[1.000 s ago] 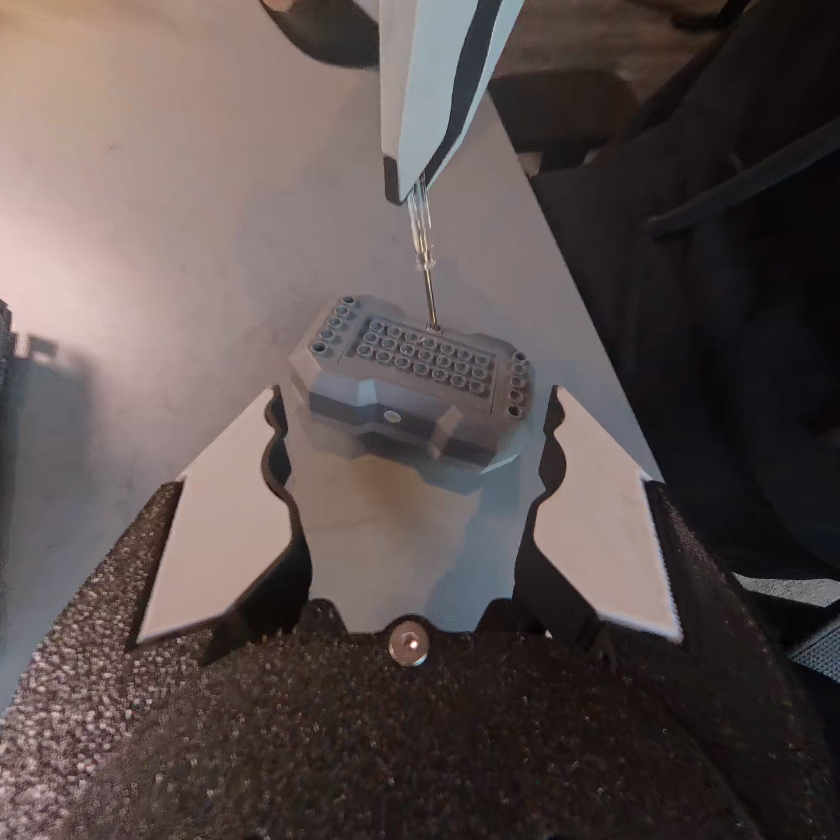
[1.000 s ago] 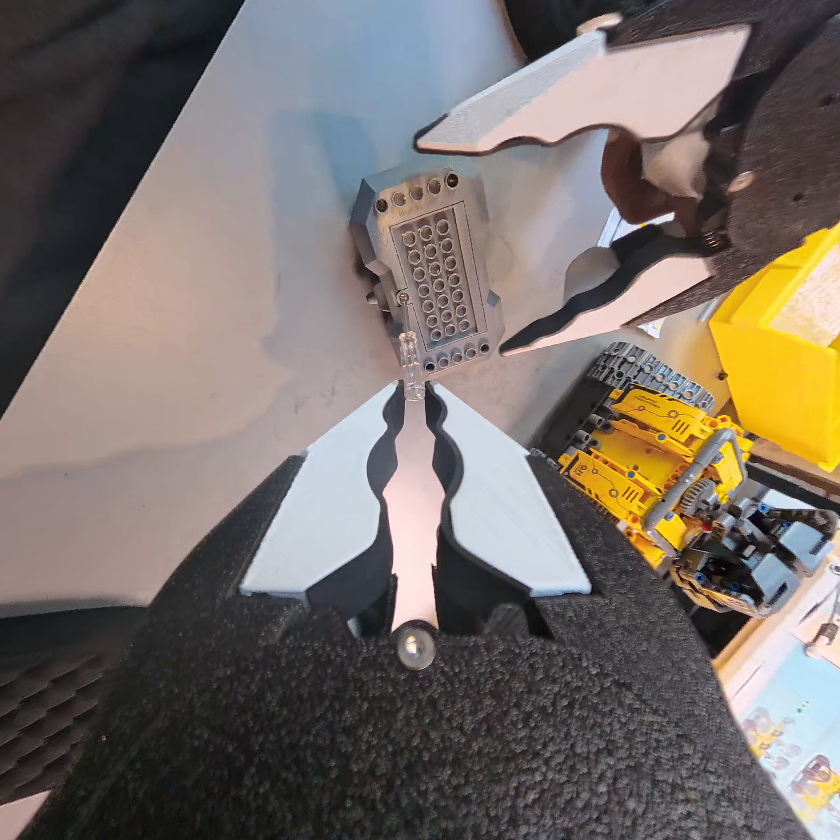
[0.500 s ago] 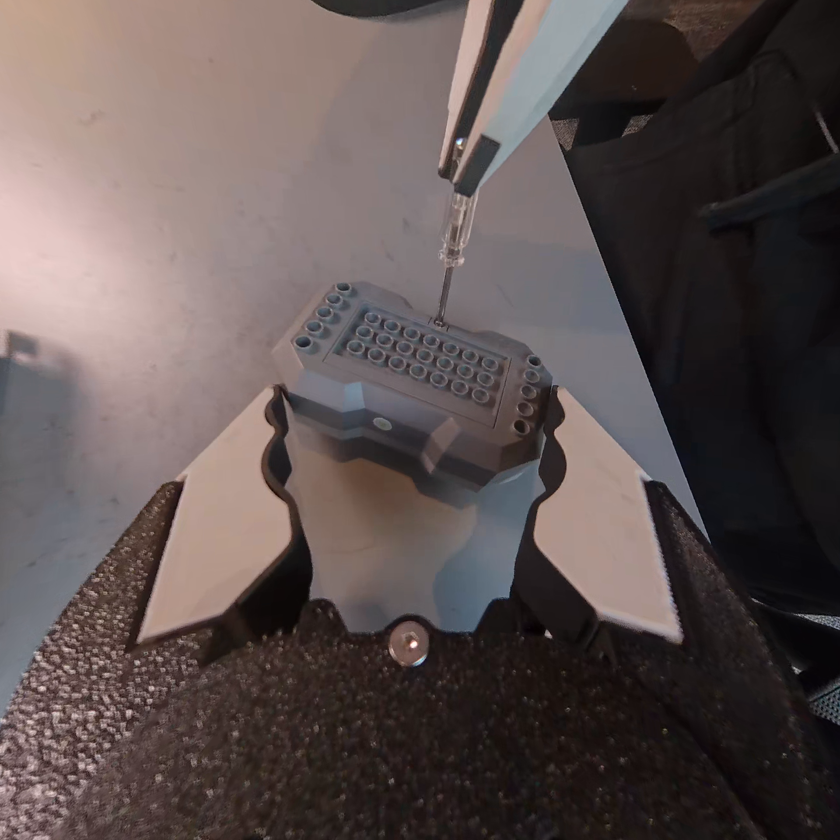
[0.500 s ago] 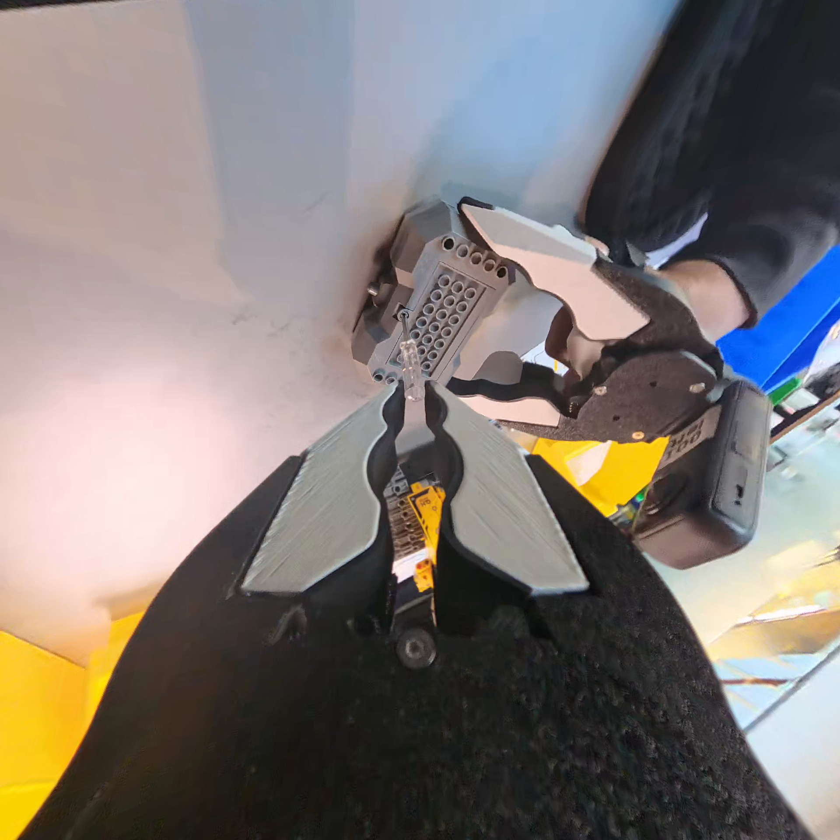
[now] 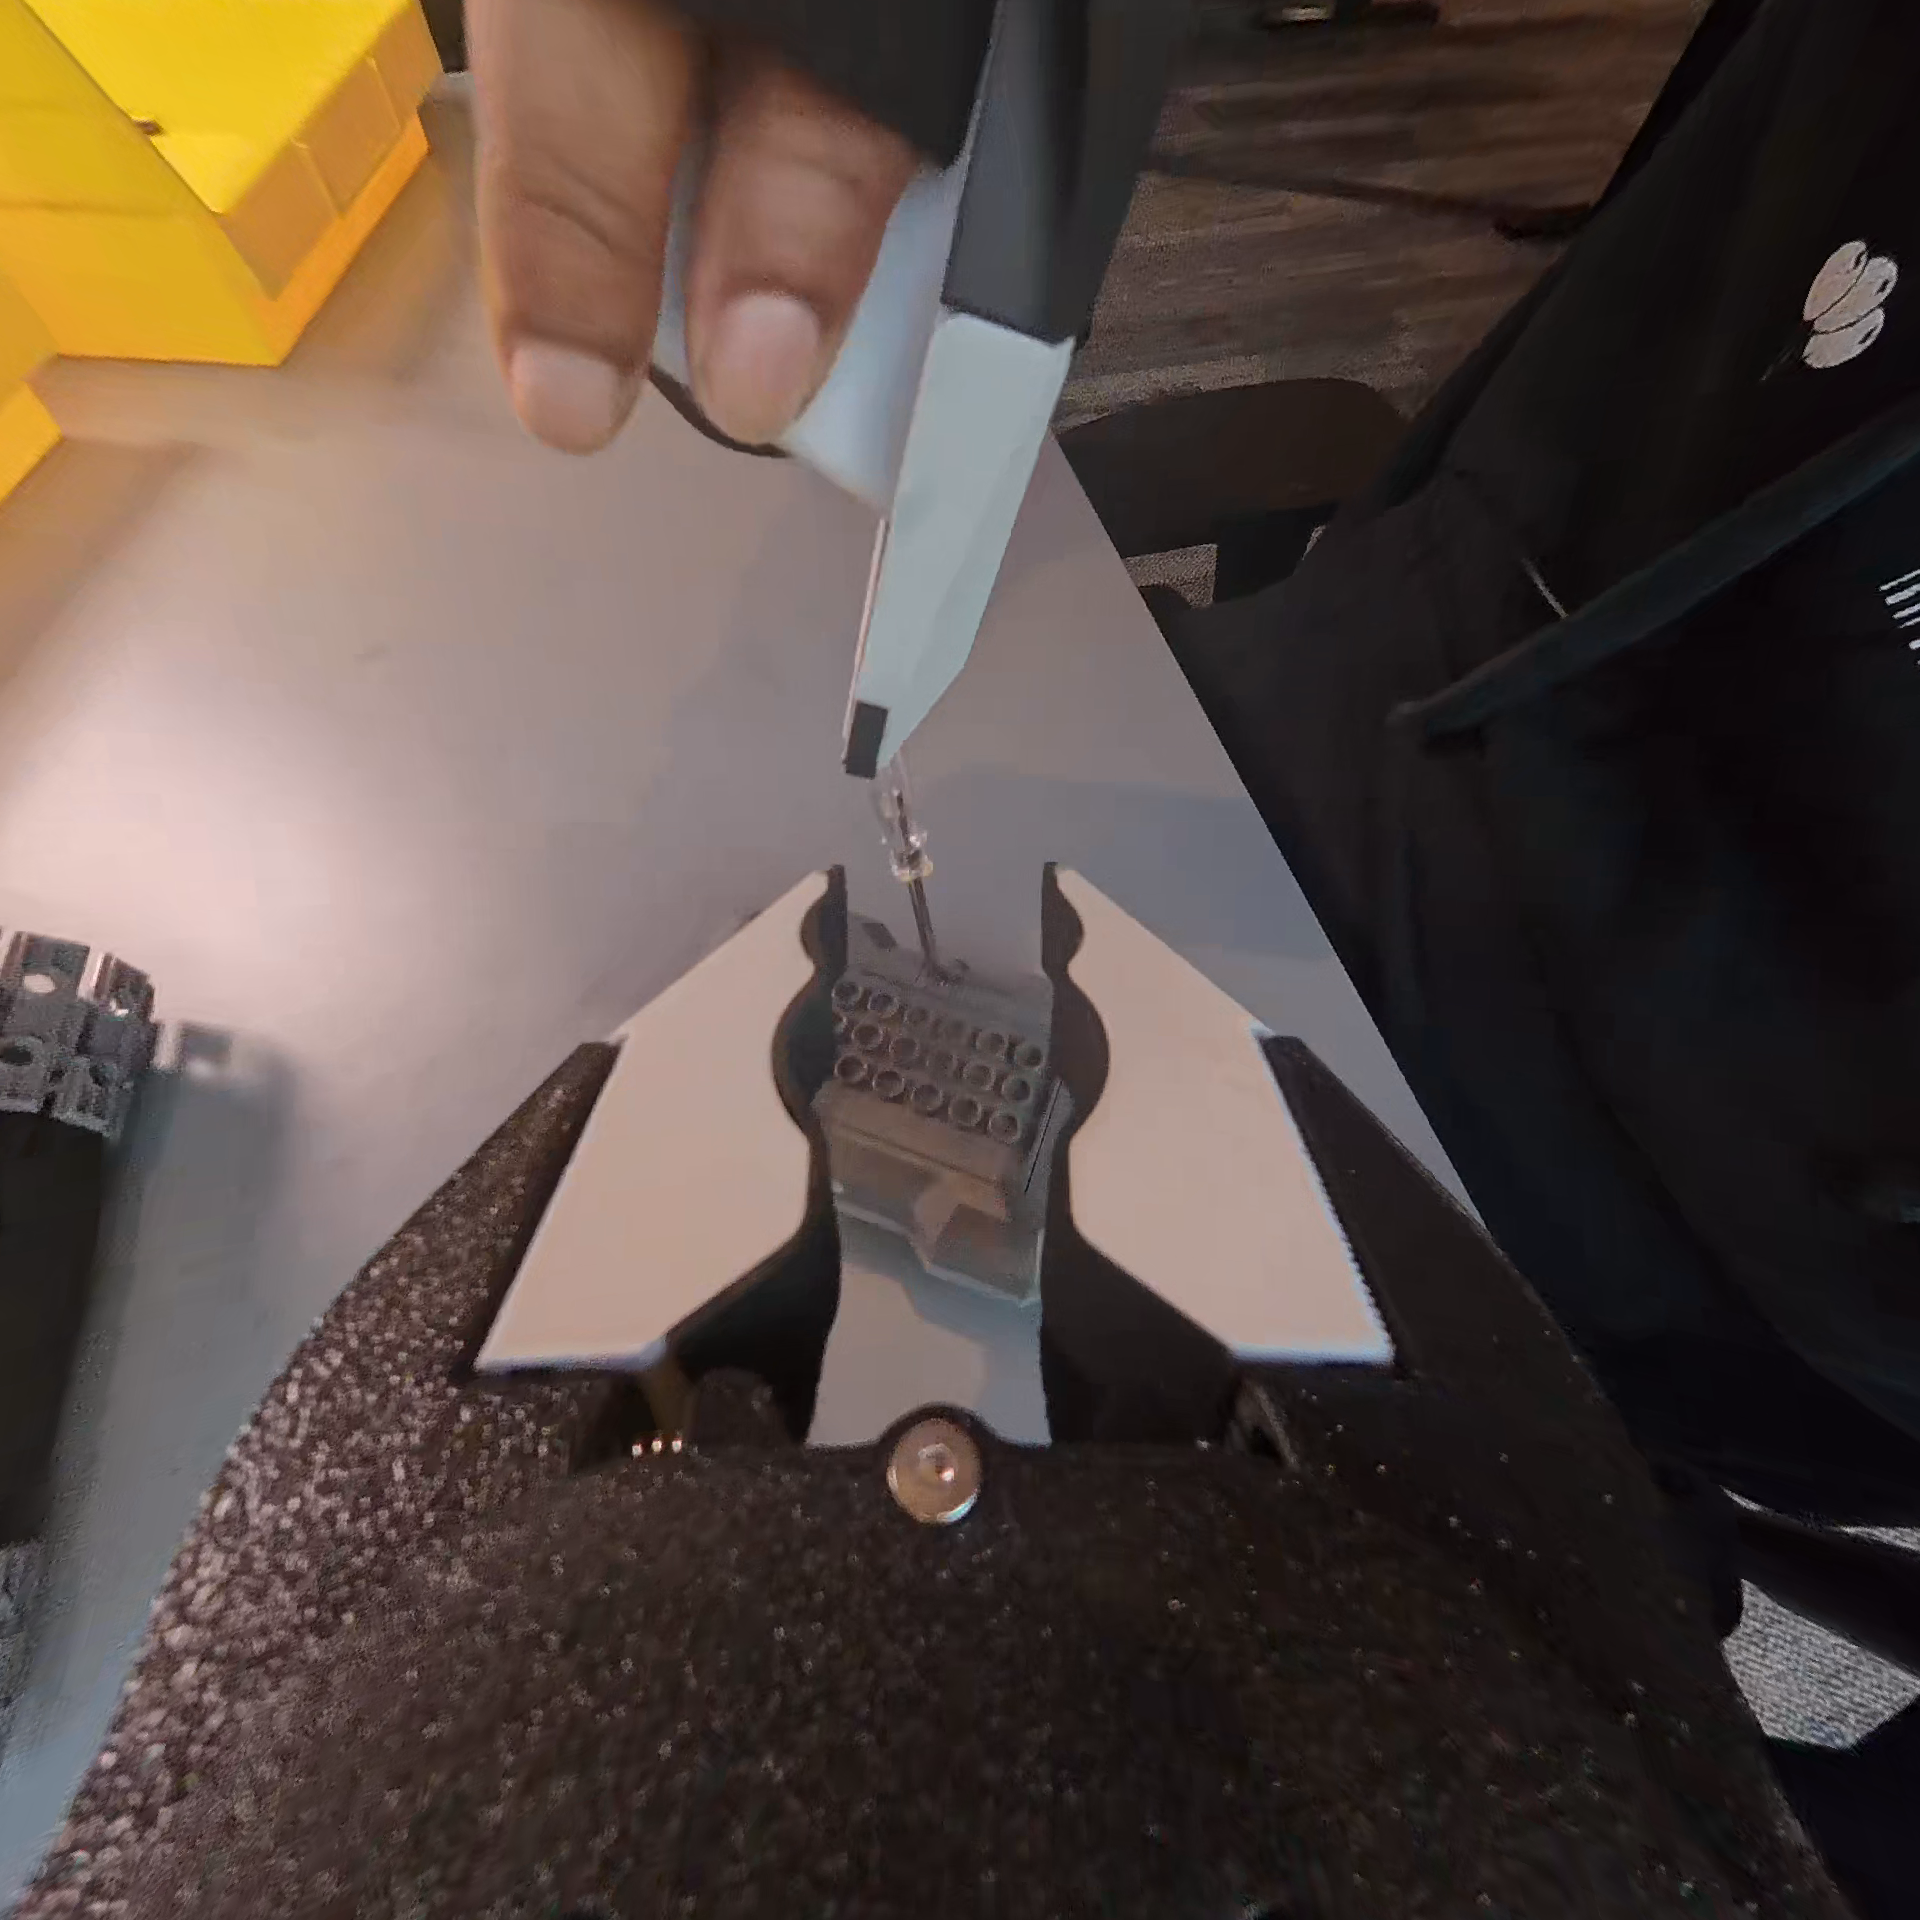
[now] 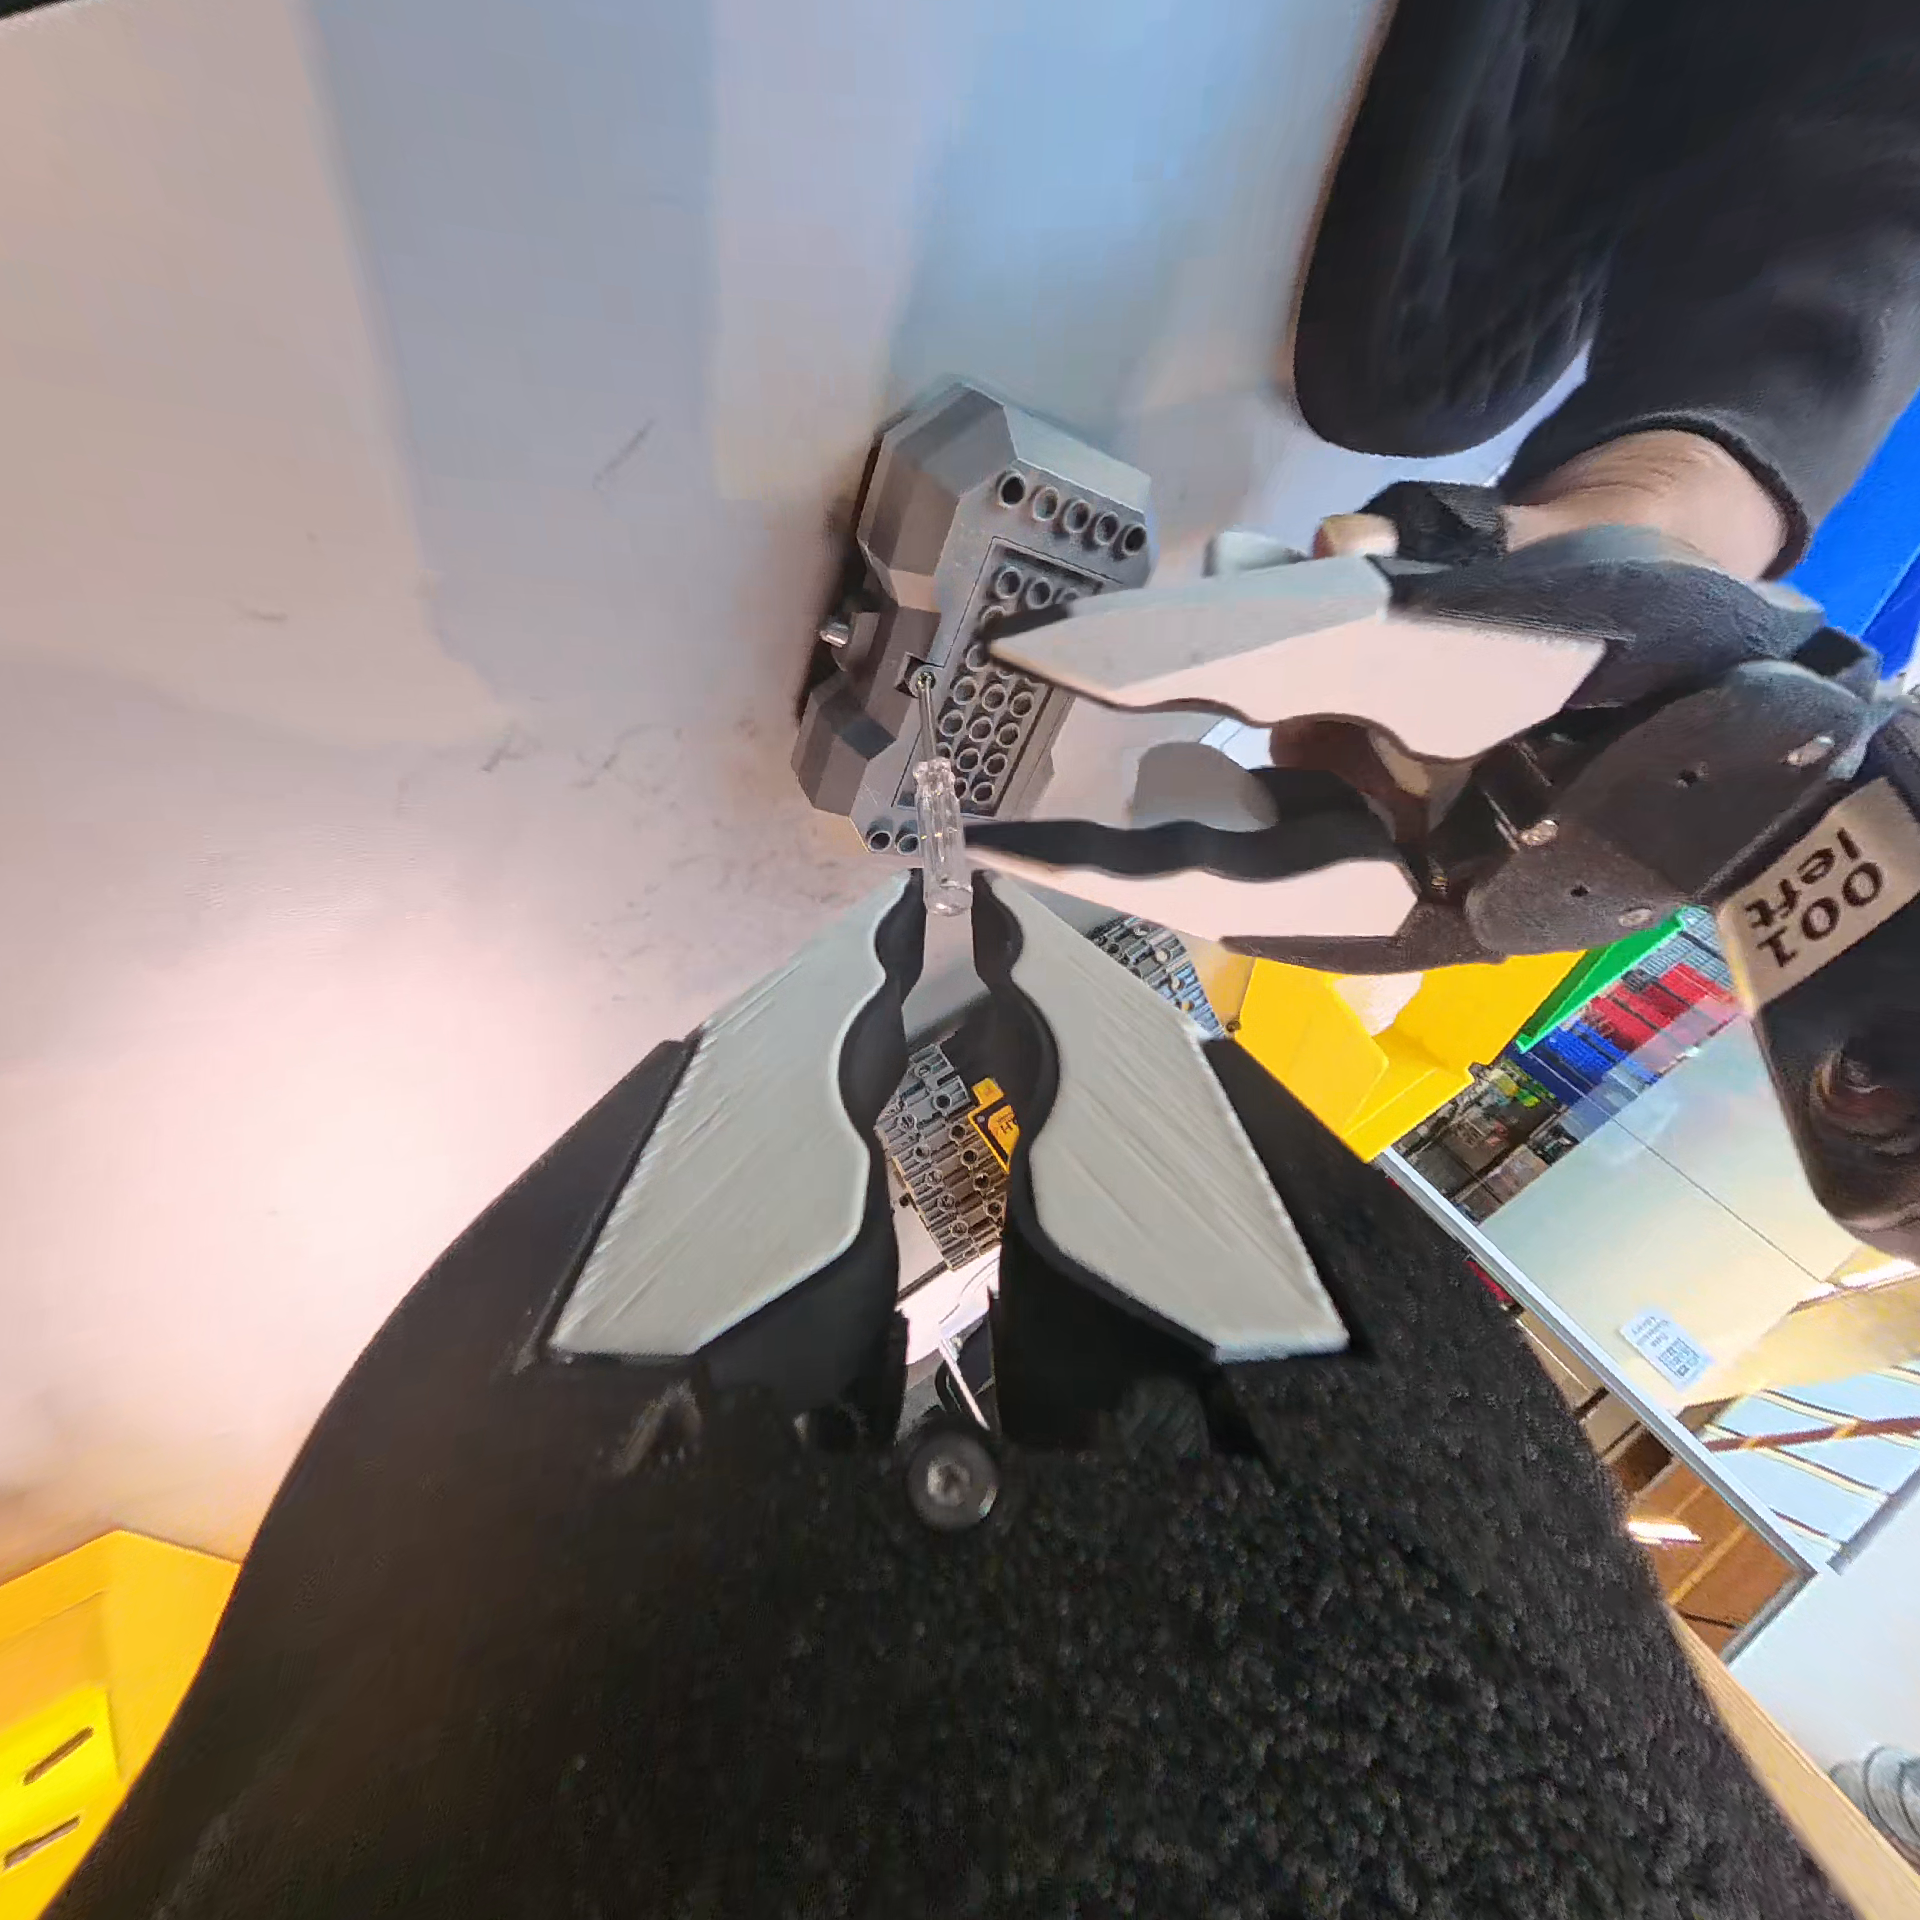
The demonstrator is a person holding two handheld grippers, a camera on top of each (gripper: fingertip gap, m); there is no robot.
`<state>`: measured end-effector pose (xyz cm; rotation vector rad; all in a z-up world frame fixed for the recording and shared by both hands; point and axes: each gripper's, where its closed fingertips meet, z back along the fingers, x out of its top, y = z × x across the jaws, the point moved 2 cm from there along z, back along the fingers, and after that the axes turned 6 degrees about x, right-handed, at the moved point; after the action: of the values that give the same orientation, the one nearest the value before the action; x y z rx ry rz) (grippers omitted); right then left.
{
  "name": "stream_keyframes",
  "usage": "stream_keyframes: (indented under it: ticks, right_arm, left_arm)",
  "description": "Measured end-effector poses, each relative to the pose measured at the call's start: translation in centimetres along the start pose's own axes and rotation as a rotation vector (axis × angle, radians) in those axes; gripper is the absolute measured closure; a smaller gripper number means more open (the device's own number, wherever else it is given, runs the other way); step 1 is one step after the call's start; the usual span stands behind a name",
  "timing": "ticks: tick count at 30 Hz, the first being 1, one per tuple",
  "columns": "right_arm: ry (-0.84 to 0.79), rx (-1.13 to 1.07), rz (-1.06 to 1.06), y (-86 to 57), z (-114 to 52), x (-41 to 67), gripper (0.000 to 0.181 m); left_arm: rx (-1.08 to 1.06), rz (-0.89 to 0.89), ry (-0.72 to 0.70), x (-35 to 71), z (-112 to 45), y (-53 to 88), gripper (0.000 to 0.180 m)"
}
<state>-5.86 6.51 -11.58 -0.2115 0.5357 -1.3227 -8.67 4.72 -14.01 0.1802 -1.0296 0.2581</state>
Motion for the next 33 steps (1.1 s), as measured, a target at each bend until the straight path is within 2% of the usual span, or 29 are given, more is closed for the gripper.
stream_keyframes:
  ticks: [3,5,7,9,13,16,22,29,30,33]
  right_arm:
    - [-0.005,-0.001,-0.011,0.2,-0.2,0.0,0.173]
    - [-0.013,-0.004,-0.04,0.2,-0.2,0.1,0.173]
    - [-0.034,0.001,-0.166,0.1,-0.2,0.0,0.172]
    - [-0.1,0.027,-0.412,0.0,0.0,-0.1,0.168]
    - [-0.369,0.18,-1.135,0.0,0.8,0.2,0.148]
    - [-0.438,0.222,-1.457,0.3,0.5,-0.1,0.149]
    - [-0.447,0.206,-1.643,0.0,-0.1,0.1,0.166]
    - [-0.346,0.252,-1.667,-0.1,-0.5,-0.3,0.172]
    - [-0.342,0.26,-1.671,-0.2,-0.6,-0.3,0.173]
    - [-0.331,0.28,-1.664,-0.4,-0.7,-0.3,0.173]
  left_arm:
    - [0.053,-0.029,0.026,0.1,-1.2,0.2,0.169]
    - [0.067,-0.044,0.028,0.2,-1.3,0.3,0.172]
    - [0.076,-0.044,0.01,0.2,-1.2,0.4,0.173]
    - [0.088,-0.049,-0.006,0.2,-1.1,0.5,0.174]
    - [0.114,-0.071,-0.009,0.2,-1.1,0.6,0.174]
    - [0.113,-0.066,-0.011,0.2,-1.2,0.6,0.174]
    - [0.121,-0.068,-0.006,0.2,-1.3,0.7,0.174]
    - [0.128,-0.046,-0.005,0.2,-1.2,0.9,0.174]
    - [0.119,-0.037,-0.005,0.1,-1.0,0.9,0.171]
    - [0.055,0.025,-0.051,0.8,0.7,0.9,0.122]
